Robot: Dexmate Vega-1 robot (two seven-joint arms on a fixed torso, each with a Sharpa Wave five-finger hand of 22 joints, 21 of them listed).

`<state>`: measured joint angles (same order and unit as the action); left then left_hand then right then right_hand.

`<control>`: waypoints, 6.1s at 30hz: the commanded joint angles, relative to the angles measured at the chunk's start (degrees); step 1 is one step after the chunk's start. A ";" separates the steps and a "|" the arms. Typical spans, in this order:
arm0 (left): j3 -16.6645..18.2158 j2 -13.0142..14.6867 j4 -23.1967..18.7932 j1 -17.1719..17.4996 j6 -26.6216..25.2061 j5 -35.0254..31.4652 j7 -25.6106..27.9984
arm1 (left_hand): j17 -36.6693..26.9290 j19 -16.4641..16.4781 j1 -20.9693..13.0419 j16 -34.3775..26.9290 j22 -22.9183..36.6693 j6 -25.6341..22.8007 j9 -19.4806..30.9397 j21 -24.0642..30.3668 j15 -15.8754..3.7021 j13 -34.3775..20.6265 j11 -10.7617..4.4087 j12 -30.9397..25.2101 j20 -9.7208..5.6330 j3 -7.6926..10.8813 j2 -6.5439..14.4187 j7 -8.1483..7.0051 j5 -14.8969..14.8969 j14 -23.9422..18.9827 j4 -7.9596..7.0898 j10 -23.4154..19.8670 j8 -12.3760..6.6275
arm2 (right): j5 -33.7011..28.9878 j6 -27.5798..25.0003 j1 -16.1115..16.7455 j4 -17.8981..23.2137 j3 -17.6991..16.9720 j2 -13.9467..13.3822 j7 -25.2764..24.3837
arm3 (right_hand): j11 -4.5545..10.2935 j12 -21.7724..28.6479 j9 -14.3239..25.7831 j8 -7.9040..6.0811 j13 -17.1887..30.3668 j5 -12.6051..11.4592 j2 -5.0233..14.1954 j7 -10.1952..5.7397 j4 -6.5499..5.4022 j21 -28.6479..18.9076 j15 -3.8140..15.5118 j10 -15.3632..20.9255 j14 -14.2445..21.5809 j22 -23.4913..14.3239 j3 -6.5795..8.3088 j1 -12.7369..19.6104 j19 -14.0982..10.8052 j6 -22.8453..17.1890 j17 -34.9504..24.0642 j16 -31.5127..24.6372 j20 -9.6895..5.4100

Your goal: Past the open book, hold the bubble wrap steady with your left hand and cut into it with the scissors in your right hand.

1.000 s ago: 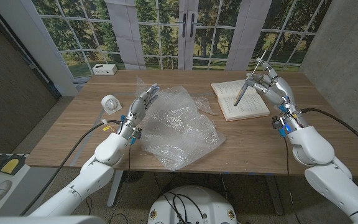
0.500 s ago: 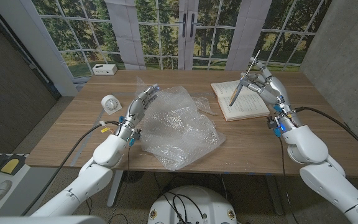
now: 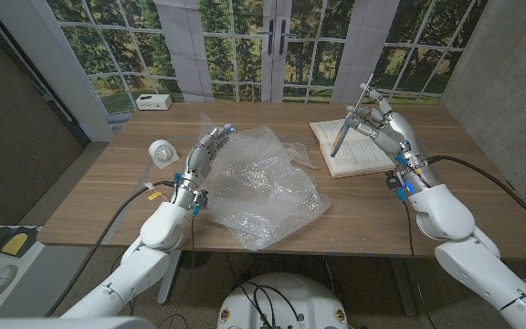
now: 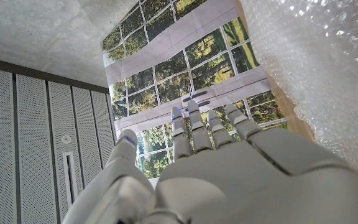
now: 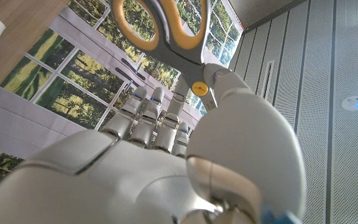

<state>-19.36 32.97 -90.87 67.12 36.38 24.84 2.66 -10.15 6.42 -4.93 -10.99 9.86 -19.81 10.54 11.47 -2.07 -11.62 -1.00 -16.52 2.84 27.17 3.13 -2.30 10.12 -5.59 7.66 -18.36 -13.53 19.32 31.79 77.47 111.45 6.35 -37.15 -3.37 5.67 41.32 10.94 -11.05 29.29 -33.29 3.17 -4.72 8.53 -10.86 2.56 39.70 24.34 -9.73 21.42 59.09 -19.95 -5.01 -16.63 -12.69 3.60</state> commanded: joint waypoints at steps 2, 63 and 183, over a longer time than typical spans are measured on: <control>-0.94 -0.62 0.51 -0.95 -1.84 0.70 -0.55 | 0.04 0.02 -0.65 0.17 0.19 -1.58 0.29 -0.26 -0.97 -0.18 0.50 0.13 -0.97 0.51 -0.27 0.57 -0.12 0.04 0.25 -0.26 -0.13 | -1.61 1.94 -2.21 -2.25 3.19 1.44 -0.48 | 6.63 0.92 0.10 0.00 4.14 -0.40 0.53 -0.33 0.17 -0.16 9.66 7.09 -0.01 -0.19 0.41 0.49 -0.27 -0.39 -0.29 0.15 0.34; -1.67 0.25 1.30 -1.66 -1.79 1.55 -2.75 | -0.01 0.26 -0.65 0.24 0.21 -0.61 0.39 -0.28 0.92 -0.30 1.20 0.67 -0.25 0.71 -0.52 0.18 -0.16 -0.50 0.19 -1.23 1.82 | -9.47 2.28 -2.74 -1.48 8.72 3.80 -5.82 | 6.59 1.31 0.08 -0.25 4.04 -1.25 0.74 -0.70 0.22 -0.27 9.70 7.45 0.75 -0.19 0.68 0.46 -0.41 -1.83 -0.76 -0.08 -0.09; -3.79 7.65 -3.35 -3.66 -3.96 -7.08 -6.85 | -0.12 -5.68 -26.66 -0.42 0.05 -6.64 2.27 0.05 6.01 -1.27 3.25 2.50 5.62 8.59 -2.17 -1.72 0.42 12.05 3.21 13.83 -1.09 | -8.51 0.37 -7.02 -0.13 14.64 2.75 -2.11 | 6.50 1.71 0.10 0.04 3.91 -2.29 0.89 -0.71 0.31 -0.25 9.91 7.78 0.60 -0.21 0.47 0.11 -0.10 -2.30 -1.41 0.18 0.11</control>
<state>-22.59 39.85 -92.98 63.66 33.51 19.09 -4.34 -10.15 0.31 -30.59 -11.06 9.86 -25.60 12.64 11.25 3.93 -12.78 1.95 -13.87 8.19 35.23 1.14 -4.09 10.57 6.58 10.98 -4.37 -14.04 10.63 32.27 70.60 111.16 20.76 -34.14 -5.81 5.34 41.32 10.94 -11.04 29.33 -35.09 3.39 -5.43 8.70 -10.86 2.75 40.01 24.56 -9.73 21.40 58.92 -19.96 -6.96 -17.96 -12.69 3.59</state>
